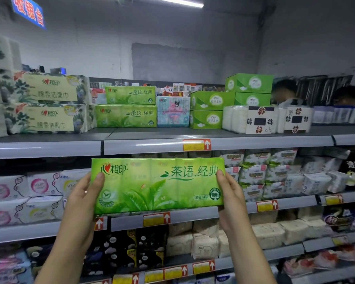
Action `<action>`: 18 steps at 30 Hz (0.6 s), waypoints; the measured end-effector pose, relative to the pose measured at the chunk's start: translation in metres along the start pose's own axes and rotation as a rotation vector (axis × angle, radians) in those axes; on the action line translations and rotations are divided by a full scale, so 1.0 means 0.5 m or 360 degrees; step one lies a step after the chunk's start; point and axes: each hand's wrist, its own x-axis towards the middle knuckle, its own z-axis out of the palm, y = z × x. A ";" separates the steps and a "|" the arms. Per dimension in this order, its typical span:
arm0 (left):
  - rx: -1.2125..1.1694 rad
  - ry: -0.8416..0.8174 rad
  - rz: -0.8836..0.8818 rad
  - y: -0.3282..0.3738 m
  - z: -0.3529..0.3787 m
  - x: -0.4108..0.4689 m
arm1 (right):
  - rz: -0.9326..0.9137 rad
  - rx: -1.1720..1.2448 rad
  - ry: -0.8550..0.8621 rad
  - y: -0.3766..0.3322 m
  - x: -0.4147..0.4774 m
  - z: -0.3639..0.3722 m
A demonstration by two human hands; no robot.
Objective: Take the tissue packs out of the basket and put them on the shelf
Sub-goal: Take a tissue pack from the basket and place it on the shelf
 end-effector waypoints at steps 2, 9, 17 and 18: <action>-0.0003 0.0008 0.0000 -0.003 0.004 0.003 | 0.0002 -0.0014 -0.0001 -0.003 0.003 -0.004; -0.0021 0.0022 0.0018 -0.011 0.022 0.009 | 0.0009 -0.0065 0.0016 -0.007 0.023 -0.016; -0.0065 0.0104 0.0031 -0.020 0.010 0.015 | -0.0013 -0.0138 -0.0016 0.003 0.040 0.006; -0.0059 0.0110 0.0034 -0.019 0.000 0.022 | -0.0012 -0.0142 -0.0009 0.008 0.041 0.015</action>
